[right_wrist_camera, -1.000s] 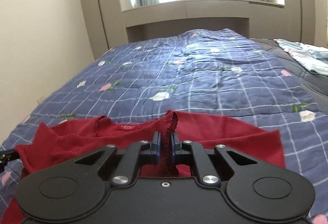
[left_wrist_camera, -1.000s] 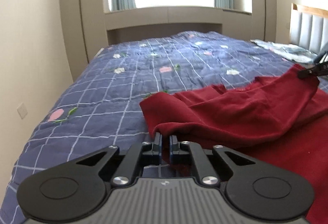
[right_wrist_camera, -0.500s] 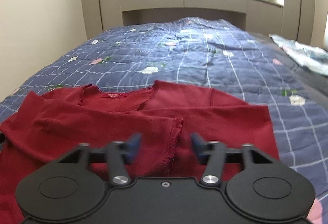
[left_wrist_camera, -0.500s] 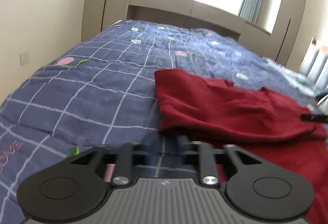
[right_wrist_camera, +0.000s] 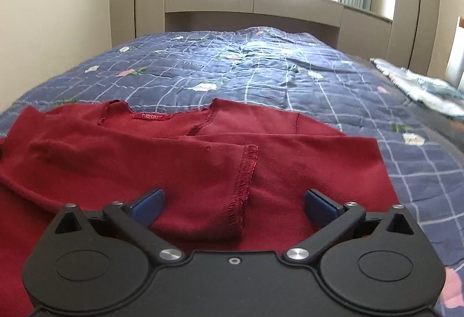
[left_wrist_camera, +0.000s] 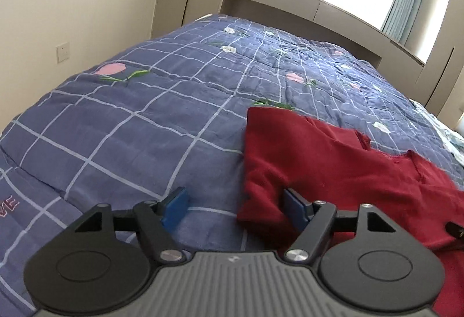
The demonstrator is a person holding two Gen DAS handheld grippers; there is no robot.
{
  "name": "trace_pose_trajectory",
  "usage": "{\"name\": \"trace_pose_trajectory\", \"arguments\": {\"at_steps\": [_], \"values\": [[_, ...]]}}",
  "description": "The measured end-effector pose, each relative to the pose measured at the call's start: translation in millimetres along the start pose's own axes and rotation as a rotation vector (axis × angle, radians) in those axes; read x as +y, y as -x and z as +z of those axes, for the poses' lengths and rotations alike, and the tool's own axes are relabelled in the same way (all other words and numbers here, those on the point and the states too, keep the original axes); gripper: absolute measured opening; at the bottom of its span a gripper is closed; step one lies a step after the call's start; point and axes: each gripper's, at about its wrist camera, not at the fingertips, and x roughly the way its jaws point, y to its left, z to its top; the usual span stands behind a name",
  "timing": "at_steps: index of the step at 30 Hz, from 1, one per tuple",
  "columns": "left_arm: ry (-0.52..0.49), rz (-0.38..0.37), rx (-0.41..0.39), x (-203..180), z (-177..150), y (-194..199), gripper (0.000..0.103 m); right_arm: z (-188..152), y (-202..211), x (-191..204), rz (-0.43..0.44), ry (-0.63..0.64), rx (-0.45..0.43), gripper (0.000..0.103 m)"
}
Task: Fold small clothes
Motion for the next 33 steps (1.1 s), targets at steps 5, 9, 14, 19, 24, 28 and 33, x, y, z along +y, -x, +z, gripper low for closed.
{"name": "trace_pose_trajectory", "arguments": {"at_steps": [5,9,14,19,24,28,33], "values": [[-0.040,0.057,-0.024,-3.2,-5.5,9.5,0.082,-3.0,0.2,-2.1,0.011,-0.016,-0.014,0.103],[-0.009,0.027,-0.088,-4.4,6.5,20.9,0.086,-4.8,0.8,-2.0,0.010,-0.016,-0.023,0.103],[-0.046,0.039,-0.108,-24.5,30.4,2.8,0.091,-6.1,1.3,-1.6,0.007,-0.014,-0.030,0.103],[-0.116,0.170,-0.043,-37.2,40.7,-43.8,0.088,-6.8,2.0,-2.1,0.009,-0.016,-0.034,0.103],[-0.100,0.217,-0.033,-30.6,33.0,-55.3,0.092,-6.8,1.9,-2.2,0.010,-0.018,-0.035,0.103],[-0.070,0.202,-0.051,-24.4,30.5,-49.1,0.095,-6.7,1.9,-2.1,0.009,-0.017,-0.035,0.103],[-0.002,0.186,-0.077,-16.1,21.1,-21.9,0.096,-6.8,1.8,-2.2,0.009,-0.016,-0.034,0.103]]}}
